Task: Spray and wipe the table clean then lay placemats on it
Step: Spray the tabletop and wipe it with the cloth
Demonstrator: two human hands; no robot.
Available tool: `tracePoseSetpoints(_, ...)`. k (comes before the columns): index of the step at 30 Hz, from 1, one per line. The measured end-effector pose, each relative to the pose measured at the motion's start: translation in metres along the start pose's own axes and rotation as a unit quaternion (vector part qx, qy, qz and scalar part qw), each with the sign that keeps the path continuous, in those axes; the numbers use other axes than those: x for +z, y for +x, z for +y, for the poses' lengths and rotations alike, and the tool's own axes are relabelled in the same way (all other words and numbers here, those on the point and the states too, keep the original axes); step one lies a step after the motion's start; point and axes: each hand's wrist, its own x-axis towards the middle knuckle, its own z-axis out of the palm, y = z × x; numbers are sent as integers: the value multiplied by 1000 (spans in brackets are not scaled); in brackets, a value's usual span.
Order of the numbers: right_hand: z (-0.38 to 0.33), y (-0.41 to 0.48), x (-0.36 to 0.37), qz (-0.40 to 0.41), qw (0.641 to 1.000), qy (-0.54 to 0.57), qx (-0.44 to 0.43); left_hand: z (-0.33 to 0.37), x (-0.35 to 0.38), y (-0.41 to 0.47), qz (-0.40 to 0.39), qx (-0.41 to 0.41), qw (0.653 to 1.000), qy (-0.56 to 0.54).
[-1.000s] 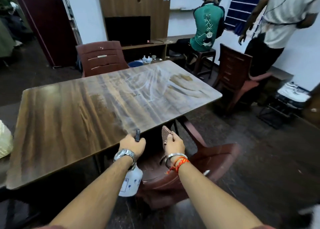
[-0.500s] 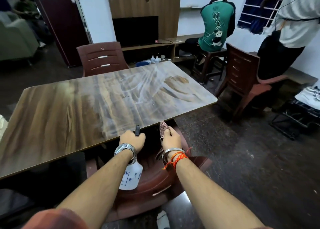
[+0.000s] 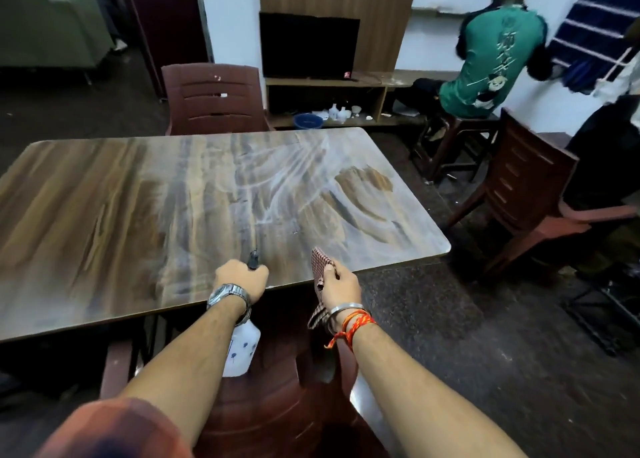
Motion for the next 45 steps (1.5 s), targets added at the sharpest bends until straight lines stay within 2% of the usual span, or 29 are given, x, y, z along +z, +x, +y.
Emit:
tracePoseSetpoints(8,14,77,-27,-71,997,-7,-32,40,56,1,4,-67,998,20)
tracePoseSetpoints(13,21,118,-70,-105,993,-1,-61,66,82,-22,35,-133,990,-19)
tracePoseSetpoints(15,16,133,-84,-99,991,12,-91,73,89,-26,36,-150,987,-33)
tracePoseSetpoints(17,19,147,-95,-96,982,-8,-161,82,102,-34,46,-156,986,-40)
tracePoseSetpoints(18,24,152,-96,-107,972,-29,-208,85,108,-37,53,-162,984,-48)
tracePoseSetpoints(20,41,164,-91,-180,939,-111,-272,88,116,-44,63,-178,980,-68)
tracePoseSetpoints(22,55,182,-84,-253,876,-271,-309,90,119,-41,74,-188,976,-86)
tracePoseSetpoints(24,68,200,-76,-285,803,-415,-320,90,118,-35,88,-199,971,-101)
tracePoseSetpoints(27,86,211,-67,-326,752,-497,-285,88,116,-25,110,-219,963,-112)
tracePoseSetpoints(32,91,218,-40,-305,717,-533,-329,74,109,-2,138,-246,949,-141)
tracePoseSetpoints(35,87,215,-14,-306,712,-529,-345,60,103,7,149,-262,939,-164)
tracePoseSetpoints(40,75,198,42,-338,693,-508,-384,35,88,16,168,-295,925,-172)
tracePoseSetpoints(45,51,177,115,-398,631,-483,-459,8,71,25,220,-354,885,-209)
